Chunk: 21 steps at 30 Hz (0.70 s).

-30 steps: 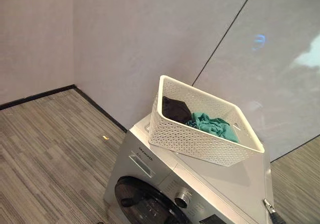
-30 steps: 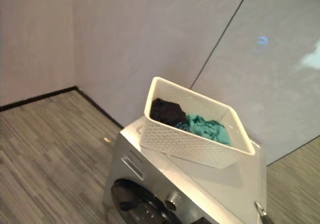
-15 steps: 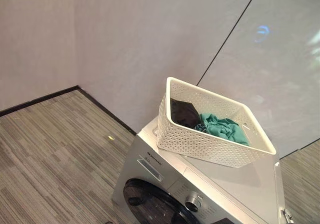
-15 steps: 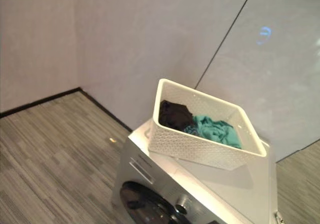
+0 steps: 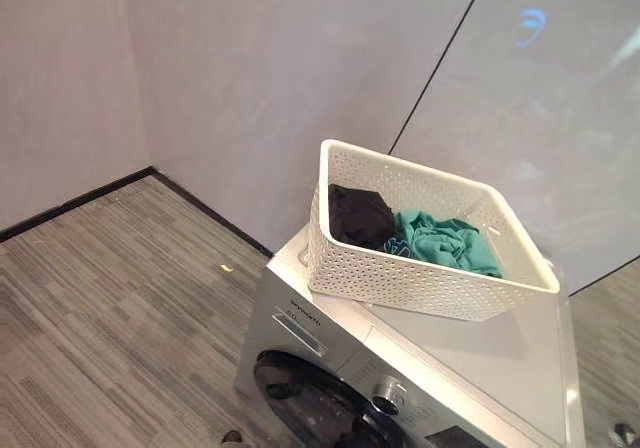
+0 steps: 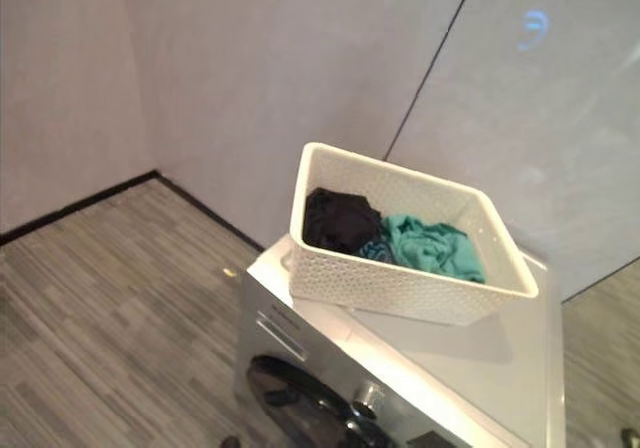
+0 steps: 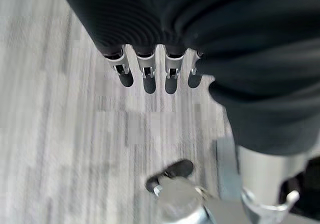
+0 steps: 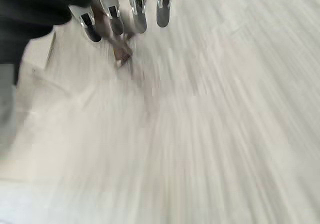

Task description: Grab the laundry basket,head to the washer,open it,put in the laundry and shut it.

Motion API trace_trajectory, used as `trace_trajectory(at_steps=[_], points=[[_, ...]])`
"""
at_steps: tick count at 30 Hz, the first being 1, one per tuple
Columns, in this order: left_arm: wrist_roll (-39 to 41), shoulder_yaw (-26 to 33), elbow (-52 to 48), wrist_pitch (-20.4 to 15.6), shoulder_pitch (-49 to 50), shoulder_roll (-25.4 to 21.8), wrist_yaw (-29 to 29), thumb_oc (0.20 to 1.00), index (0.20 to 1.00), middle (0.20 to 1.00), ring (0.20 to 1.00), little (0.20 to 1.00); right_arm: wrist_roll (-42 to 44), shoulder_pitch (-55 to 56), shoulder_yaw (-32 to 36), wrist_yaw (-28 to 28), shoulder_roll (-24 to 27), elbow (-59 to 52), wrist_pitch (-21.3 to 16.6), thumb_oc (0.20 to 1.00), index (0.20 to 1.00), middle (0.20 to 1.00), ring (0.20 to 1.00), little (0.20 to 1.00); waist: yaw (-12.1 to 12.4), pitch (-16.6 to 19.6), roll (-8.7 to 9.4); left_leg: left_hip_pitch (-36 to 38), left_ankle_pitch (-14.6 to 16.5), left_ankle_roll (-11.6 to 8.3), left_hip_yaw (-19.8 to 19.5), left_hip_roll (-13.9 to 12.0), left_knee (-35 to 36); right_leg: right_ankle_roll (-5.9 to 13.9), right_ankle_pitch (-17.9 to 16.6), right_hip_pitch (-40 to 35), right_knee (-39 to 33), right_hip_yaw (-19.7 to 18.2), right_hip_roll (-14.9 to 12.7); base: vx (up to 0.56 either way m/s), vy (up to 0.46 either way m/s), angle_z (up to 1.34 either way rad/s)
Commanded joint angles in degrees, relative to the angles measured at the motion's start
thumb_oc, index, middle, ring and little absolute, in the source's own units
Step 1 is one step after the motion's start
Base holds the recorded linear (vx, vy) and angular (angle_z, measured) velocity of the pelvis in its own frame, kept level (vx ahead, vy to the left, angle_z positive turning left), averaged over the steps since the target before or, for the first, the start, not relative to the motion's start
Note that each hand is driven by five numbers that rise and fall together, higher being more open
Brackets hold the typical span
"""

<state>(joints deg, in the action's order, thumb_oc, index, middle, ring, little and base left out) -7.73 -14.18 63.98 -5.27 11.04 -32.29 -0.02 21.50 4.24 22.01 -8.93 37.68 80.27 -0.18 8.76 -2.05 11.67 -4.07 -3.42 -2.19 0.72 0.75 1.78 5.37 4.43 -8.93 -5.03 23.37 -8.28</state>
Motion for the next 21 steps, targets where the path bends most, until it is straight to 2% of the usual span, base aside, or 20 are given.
trace_trajectory(at_steps=[1,6,12,13,15,21], points=[[-1.92,-1.68,1.37,-1.58,-2.04,8.59,2.63,1.000,1.000,1.000,1.000,1.000,-0.58,-3.27,-1.26,-7.04,8.44,-1.70,-3.26,1.000,1.000,1.000,1.000,1.000,1.33,-1.12,-12.95,1.25,-0.51,-1.43,-0.70,-3.79,3.11,0.02,4.67,-3.37,4.52,1.86,3.64,0.00,0.009,-0.11],[-1.63,-2.71,-0.04,-2.39,-2.13,8.41,3.23,1.000,1.000,1.000,1.000,1.000,-4.27,-6.30,-1.77,-11.50,12.76,-6.20,-3.84,1.000,1.000,1.000,1.000,1.000,1.11,-1.21,-12.67,1.76,-0.26,-1.39,0.42,-4.09,3.10,0.29,4.19,-3.36,4.39,0.99,3.46,0.00,0.011,-0.16],[-0.39,-2.57,-0.67,-2.57,-2.61,8.43,4.08,1.000,1.000,1.000,1.000,1.000,-3.65,-6.45,-1.91,-10.17,13.54,-4.50,-3.43,1.000,1.000,1.000,1.000,1.000,0.91,-1.53,-12.55,2.06,-0.31,-1.40,0.62,-4.03,3.22,0.30,4.00,-3.46,4.46,0.78,3.50,-0.01,0.007,-0.03],[-0.38,-2.46,-0.39,-2.47,-2.82,8.50,4.13,1.000,1.000,1.000,1.000,1.000,-2.99,-5.90,-1.97,-9.50,12.48,-3.34,-3.44,1.000,1.000,1.000,1.000,1.000,0.89,-1.60,-12.55,2.06,-0.31,-1.39,0.56,-4.03,3.22,0.31,4.03,-3.49,4.44,0.81,3.54,0.00,0.000,0.00],[-0.64,-2.17,1.34,-1.71,-3.25,9.78,4.31,1.000,1.000,1.000,1.000,1.000,2.63,-2.89,-2.79,-6.89,2.90,0.81,-3.46,1.000,1.000,1.000,1.000,1.000,0.76,-1.93,-12.82,2.13,-0.32,-1.24,0.40,-4.03,3.22,0.06,4.37,-3.33,4.80,0.83,3.56,-0.02,0.007,0.04],[-1.47,-1.93,3.73,-0.77,-3.31,12.07,3.79,1.000,1.000,1.000,1.000,1.000,3.76,2.04,-6.89,-2.43,-10.76,6.70,0.04,1.000,1.000,1.000,1.000,1.000,0.22,-1.99,-13.23,2.12,-0.29,-1.02,0.32,-4.00,3.22,-0.25,4.63,-3.15,5.00,0.99,3.64,0.00,0.001,0.01]])
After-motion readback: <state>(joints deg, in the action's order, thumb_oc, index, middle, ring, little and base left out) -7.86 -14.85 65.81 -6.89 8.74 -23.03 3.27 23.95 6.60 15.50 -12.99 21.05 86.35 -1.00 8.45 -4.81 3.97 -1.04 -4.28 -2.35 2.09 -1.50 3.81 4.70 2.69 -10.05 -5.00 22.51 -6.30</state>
